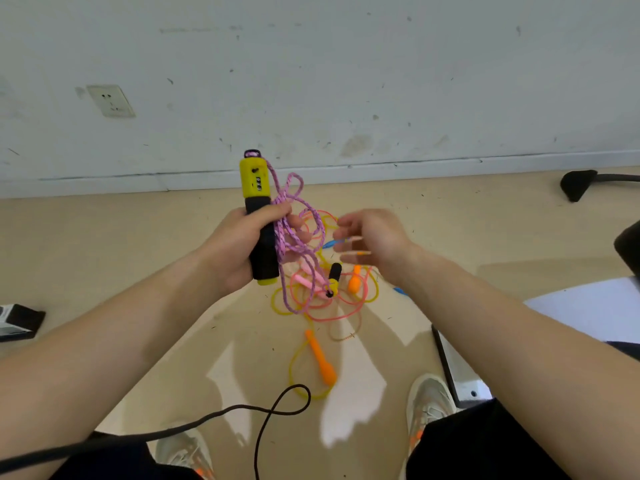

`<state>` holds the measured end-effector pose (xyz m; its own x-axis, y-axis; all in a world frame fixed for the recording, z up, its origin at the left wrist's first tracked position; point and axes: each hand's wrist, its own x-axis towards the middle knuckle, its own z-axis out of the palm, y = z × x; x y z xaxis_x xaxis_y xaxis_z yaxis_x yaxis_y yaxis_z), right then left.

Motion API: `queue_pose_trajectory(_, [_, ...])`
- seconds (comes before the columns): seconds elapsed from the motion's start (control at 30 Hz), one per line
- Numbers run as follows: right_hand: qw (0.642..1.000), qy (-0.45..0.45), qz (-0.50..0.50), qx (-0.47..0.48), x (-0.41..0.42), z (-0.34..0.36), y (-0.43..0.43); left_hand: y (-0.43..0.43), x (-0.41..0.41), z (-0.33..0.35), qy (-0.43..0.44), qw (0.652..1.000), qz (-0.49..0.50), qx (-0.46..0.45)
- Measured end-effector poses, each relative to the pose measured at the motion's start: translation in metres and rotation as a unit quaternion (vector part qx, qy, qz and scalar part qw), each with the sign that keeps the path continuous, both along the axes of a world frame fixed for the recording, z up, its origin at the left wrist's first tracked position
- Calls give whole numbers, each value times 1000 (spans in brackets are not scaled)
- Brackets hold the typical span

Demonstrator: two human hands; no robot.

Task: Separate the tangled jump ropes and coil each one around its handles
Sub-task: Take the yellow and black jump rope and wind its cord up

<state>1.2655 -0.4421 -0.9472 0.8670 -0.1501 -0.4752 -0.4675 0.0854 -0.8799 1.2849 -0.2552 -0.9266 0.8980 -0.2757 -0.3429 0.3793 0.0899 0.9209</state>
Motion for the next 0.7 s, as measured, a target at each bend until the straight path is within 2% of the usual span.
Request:
queue_pose_trajectory(0.07, [989, 10, 105, -106, -9, -26, 10, 0, 3, 7, 10, 999, 20, -29])
queue_pose_trajectory(0.13, [952, 2, 236, -192, -15, -54, 21, -1, 4, 11, 18, 998, 25, -51])
queue_pose_trajectory(0.2, [916, 6, 312, -251, -19, -75, 27, -2, 5, 14, 22, 998, 22, -61])
queue_pose_trajectory(0.3, [894, -7, 314, -321, -19, -94, 23, 1, 9, 16, 19, 997, 29, -65])
queue_pose_trajectory(0.37, [892, -4, 290, -347, -15, -102, 14, 5, 13, 17, 13, 997, 40, -61])
queue_pose_trajectory(0.57, [963, -16, 160, -216, 5, -80, -2, 27, 30, 4, -14, 997, 57, 55])
queue_pose_trajectory(0.63, [976, -42, 119, -177, 12, -62, -3, 34, 35, -5, -6, 990, 25, 138])
queue_pose_trajectory(0.7, [986, -69, 83, -126, 19, -41, -4, 40, 39, -13, 1, 969, -23, 245])
